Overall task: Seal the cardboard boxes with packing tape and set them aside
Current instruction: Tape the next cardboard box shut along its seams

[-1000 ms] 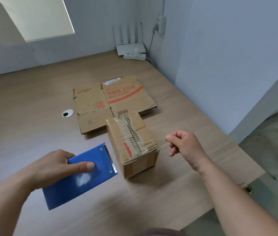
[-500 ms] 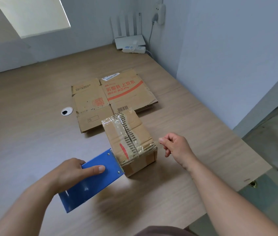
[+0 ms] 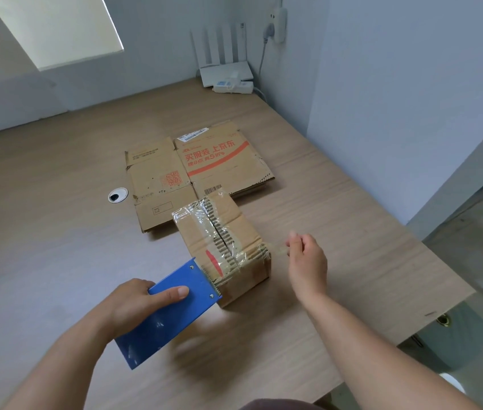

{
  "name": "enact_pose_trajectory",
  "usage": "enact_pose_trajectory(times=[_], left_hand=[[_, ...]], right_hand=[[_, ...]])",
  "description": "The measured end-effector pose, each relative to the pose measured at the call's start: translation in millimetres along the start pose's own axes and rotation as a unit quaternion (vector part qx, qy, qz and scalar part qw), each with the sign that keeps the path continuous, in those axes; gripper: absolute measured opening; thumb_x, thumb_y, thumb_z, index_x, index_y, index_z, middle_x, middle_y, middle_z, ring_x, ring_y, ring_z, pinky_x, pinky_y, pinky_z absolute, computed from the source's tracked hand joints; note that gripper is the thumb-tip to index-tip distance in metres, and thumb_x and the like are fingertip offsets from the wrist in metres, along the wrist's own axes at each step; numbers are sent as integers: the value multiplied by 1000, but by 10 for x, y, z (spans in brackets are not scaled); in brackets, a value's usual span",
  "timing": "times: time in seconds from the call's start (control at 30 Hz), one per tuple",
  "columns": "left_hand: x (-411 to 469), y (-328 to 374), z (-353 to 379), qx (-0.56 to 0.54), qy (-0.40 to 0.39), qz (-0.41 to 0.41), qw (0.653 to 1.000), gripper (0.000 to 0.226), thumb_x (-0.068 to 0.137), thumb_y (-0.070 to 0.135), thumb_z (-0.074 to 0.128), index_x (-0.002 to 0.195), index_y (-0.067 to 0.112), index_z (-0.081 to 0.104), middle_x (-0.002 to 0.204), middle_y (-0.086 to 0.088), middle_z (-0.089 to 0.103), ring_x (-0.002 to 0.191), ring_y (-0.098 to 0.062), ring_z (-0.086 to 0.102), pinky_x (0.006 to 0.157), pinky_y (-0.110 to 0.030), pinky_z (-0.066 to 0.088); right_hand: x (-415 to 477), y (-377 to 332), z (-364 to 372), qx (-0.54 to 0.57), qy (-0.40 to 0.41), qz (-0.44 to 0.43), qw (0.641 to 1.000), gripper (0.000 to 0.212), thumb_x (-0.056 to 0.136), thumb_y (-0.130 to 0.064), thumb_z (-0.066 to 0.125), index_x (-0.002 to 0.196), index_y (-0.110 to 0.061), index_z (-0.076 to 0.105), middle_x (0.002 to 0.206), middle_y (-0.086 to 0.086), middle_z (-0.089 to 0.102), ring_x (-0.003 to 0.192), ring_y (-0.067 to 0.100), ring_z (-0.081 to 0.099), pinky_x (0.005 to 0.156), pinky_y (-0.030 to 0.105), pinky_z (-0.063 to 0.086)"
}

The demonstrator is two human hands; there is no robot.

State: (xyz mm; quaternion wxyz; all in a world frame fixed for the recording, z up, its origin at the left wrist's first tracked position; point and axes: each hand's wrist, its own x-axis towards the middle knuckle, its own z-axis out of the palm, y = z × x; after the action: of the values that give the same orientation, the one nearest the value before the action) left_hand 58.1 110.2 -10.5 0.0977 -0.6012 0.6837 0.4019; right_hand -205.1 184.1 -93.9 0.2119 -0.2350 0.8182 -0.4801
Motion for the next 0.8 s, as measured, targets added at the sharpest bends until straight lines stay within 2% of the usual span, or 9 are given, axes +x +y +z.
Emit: enact_pose_trajectory(times=[0.07,0.17,0.23,0.3,0.4,0.5,0.6,0.8], left_hand=[[10,-12,20,-4,0,1,1000,92,29,88,47,82,14,66,77,-2,69,71,-19,65,61,-26,41],[17,-32,47,-13,4,0,1000,93,30,88,47,83,14,66,81,-2,69,75,-20,66,64,-27,42],[19,-43,61,-18,8,1,1000,90,33,87,48,83,15,66,82,-3,69,76,-20,66,65,-28,42],[27,-47,74,-23,10,1,1000,88,36,87,49,84,15,66,82,-3,69,76,-20,66,65,-29,42],[32,-48,94,-33,8,-4,999,79,46,82,52,86,15,65,84,-2,69,79,-21,65,67,-29,42],[32,-40,102,-46,6,-6,999,77,47,81,52,87,16,64,85,-2,68,79,-20,65,68,-29,42],[2,-70,95,-55,3,-3,998,83,42,85,52,85,15,65,82,-2,69,76,-20,65,66,-28,42],[-254,-391,8,-101,-2,-26,995,96,31,88,52,82,7,68,69,-3,71,58,-17,64,60,-27,40]], right_hand=[[-184,-117,-92,-25,16,-90,996,30,97,-38,46,82,-14,56,83,-1,56,79,20,50,67,31,34],[-348,-185,-28,-146,-15,-195,970,45,89,-57,39,74,-19,59,79,-3,60,82,21,50,66,32,37],[-316,-202,50,-187,-30,-178,966,41,91,-53,47,82,-16,64,86,-1,64,89,22,51,70,32,37],[-270,-235,78,-157,-57,-127,978,33,93,-44,52,85,-14,64,88,2,63,92,22,52,69,30,34],[-244,-289,85,-72,-97,-71,990,30,94,-36,55,83,-10,61,80,1,59,82,20,52,67,29,34],[-236,-371,89,-34,-111,-29,993,27,93,-31,57,77,-8,57,70,-2,54,72,17,48,61,31,32],[-192,-397,73,-51,-118,-28,991,28,92,-30,58,72,-11,52,66,-1,52,68,17,46,59,26,35],[-166,-416,81,-59,-132,-28,989,29,90,-29,62,68,-12,53,66,0,54,64,16,46,59,30,36]])
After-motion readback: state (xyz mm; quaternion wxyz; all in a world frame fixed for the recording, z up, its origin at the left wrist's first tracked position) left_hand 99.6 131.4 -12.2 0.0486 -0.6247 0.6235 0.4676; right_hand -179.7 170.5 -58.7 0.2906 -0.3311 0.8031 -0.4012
